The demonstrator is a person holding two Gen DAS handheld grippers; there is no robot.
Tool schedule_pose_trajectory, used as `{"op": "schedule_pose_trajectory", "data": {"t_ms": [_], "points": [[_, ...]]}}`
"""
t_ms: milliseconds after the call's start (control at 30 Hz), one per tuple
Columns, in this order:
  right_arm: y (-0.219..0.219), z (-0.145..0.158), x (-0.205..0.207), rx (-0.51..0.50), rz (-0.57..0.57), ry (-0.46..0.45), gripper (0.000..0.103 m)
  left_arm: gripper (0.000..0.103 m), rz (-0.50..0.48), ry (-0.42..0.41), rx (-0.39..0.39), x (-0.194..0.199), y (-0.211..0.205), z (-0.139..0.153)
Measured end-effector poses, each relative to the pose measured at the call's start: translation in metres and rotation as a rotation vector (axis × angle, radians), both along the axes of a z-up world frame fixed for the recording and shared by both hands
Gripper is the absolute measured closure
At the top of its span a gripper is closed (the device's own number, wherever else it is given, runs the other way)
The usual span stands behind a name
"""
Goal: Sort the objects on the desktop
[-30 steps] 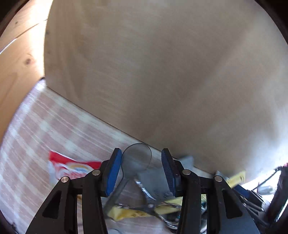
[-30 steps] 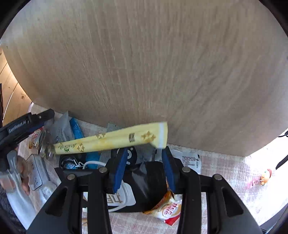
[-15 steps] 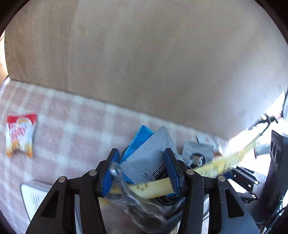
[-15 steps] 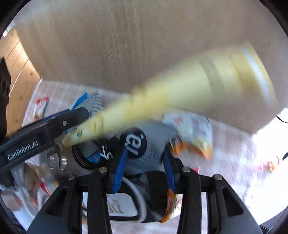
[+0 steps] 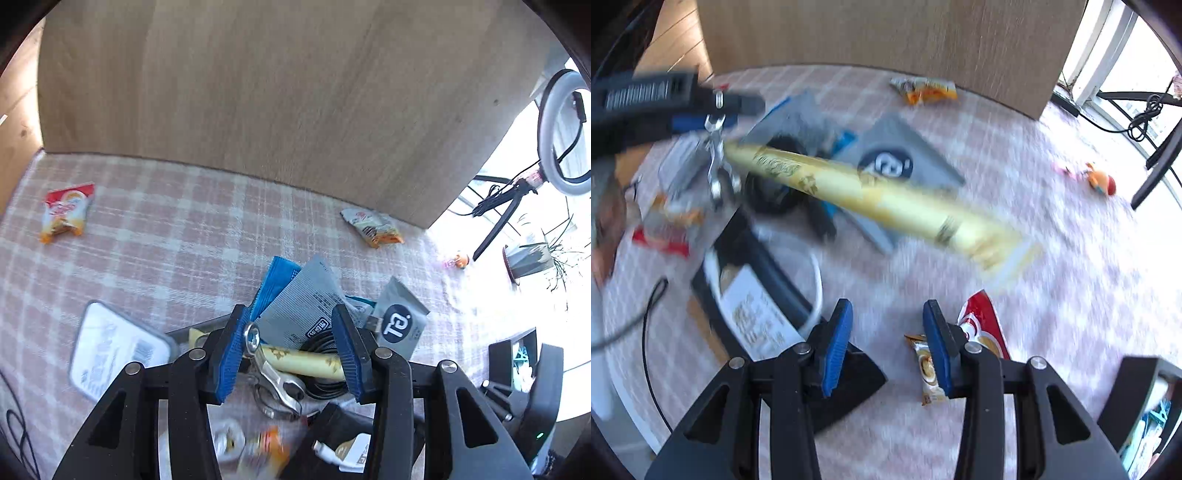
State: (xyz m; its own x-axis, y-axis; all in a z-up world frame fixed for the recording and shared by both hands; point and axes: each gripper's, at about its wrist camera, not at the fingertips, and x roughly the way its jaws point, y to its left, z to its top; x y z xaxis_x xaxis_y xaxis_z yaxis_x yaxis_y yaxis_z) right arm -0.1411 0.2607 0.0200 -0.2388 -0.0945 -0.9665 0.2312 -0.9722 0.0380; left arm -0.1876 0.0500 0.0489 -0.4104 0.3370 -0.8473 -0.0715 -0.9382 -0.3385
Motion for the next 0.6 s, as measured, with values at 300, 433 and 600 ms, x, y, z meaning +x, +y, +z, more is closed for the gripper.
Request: {"op": "schedule_pose_trajectory", "data": {"t_ms": [300, 433, 600], "points": [[0.023, 0.035, 0.033, -0.098, 0.002, 0.028, 0.064, 0.060, 0.037, 0.074, -0.052, 0.027, -0.010, 0.049], [0.013, 0.042, 0.034, -0.123, 0.046, 0.033, 0.064, 0.060, 0.022, 0.046, -0.057, 0.061, -0.010, 0.048], [-0.012, 0.026, 0.038, -0.105, 0.068, 0.018, 0.066, 0.060, -0.013, -0.021, 0.012, 0.110, 0.007, 0.028]]}}
